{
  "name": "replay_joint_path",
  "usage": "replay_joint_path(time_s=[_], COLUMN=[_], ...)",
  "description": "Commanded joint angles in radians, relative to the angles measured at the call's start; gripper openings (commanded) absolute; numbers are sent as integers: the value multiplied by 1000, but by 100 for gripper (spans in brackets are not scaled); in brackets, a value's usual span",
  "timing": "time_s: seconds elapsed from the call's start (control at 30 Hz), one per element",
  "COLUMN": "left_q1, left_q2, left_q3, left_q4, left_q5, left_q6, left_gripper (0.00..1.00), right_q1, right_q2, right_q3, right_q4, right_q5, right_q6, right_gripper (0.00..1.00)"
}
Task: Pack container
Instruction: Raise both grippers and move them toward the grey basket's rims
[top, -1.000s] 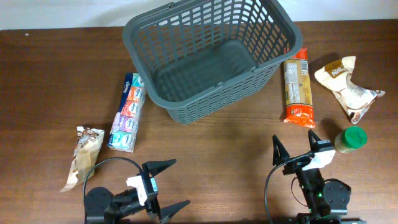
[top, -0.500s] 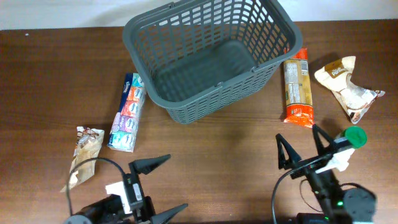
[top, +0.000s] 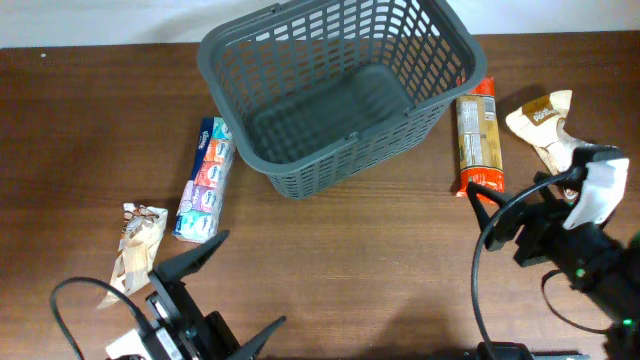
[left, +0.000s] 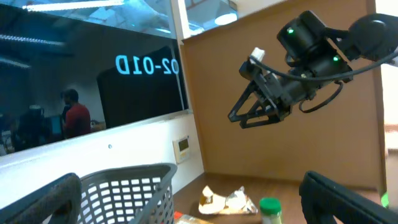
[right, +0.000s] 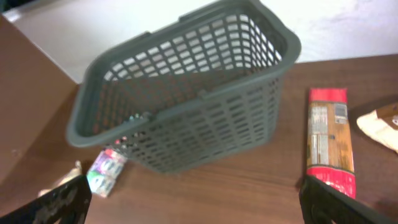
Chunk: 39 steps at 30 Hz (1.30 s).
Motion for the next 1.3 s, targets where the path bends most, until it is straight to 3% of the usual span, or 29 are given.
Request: replay_joint_path(time_s=[0.0, 0.07, 0.23, 0.3, 0.47, 0.63, 0.87, 1.07, 1.27], left_q1=[5, 5, 5, 5, 5, 0, -160, -419, -799], left_q2=[111, 207, 501, 604, 739, 798, 858, 924, 1057], left_q3=[169, 327, 803, 963, 1119, 1152, 1258, 1283, 1283], left_q4=[-114, -294, -863, -991, -1027, -1036, -1431, -1559, -1643], left_q5=[-28, -43, -253, -259, -192, -124, -683, -711, -919], left_q6=[34, 115, 208, 241, 240, 238, 237, 182, 46], left_gripper=[99, 99, 99, 99, 99, 100, 100, 100, 100], right_q1=[8, 8, 8, 8, 8, 8, 8, 27, 135], right_q2=[30, 53, 143, 194, 234, 240, 382, 601, 733], right_q3=[142, 220, 435, 529, 597, 598, 678, 848, 985], right_q4=[-44, -87, -266, -354, -434, -366, -363, -437, -425], right_q5=[-28, 11, 137, 132, 137, 132, 105, -122, -67], right_q6=[-11, -8, 15, -29, -53, -71, -78, -199, -254], right_gripper=[99, 99, 99, 99, 99, 99, 99, 99, 99])
